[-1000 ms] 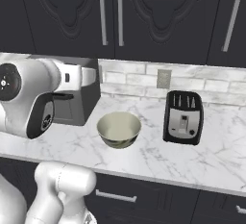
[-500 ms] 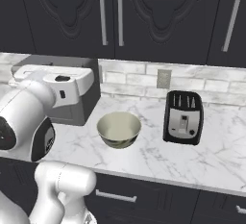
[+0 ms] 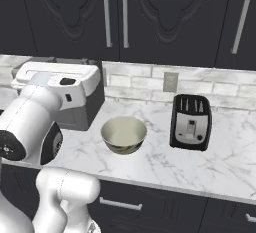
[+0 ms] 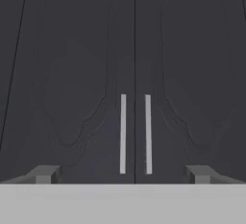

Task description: Open the cabinet. Pick the orange and mango from the cabinet and place them into the bowl. Then close the cabinet.

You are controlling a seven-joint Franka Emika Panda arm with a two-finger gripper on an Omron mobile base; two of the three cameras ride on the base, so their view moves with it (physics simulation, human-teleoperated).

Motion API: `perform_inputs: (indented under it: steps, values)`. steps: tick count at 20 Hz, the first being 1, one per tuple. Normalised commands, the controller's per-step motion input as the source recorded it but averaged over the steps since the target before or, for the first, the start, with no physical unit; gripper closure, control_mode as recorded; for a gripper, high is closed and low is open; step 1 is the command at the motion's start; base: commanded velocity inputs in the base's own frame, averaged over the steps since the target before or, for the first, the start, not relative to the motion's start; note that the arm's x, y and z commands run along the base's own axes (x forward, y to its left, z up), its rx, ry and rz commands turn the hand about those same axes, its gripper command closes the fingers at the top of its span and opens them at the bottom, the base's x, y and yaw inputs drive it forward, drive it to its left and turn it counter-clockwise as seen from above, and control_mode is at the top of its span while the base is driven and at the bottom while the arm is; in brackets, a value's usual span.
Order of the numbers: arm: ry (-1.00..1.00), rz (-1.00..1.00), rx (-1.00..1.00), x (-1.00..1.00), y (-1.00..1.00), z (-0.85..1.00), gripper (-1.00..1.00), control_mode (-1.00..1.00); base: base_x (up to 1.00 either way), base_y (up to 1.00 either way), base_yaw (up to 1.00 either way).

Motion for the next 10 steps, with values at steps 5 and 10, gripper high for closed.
perform_inputs:
  steps: [5,10]
  values:
    - [0.00,0.02,0.00,0.09,-0.15,0.00,-1.00,-1.00,0.00,0.00,0.00]
    - [0.00,0.07,0.00,0.18,-0.31,0.00,-1.00,-1.00,0.00,0.00,0.00]
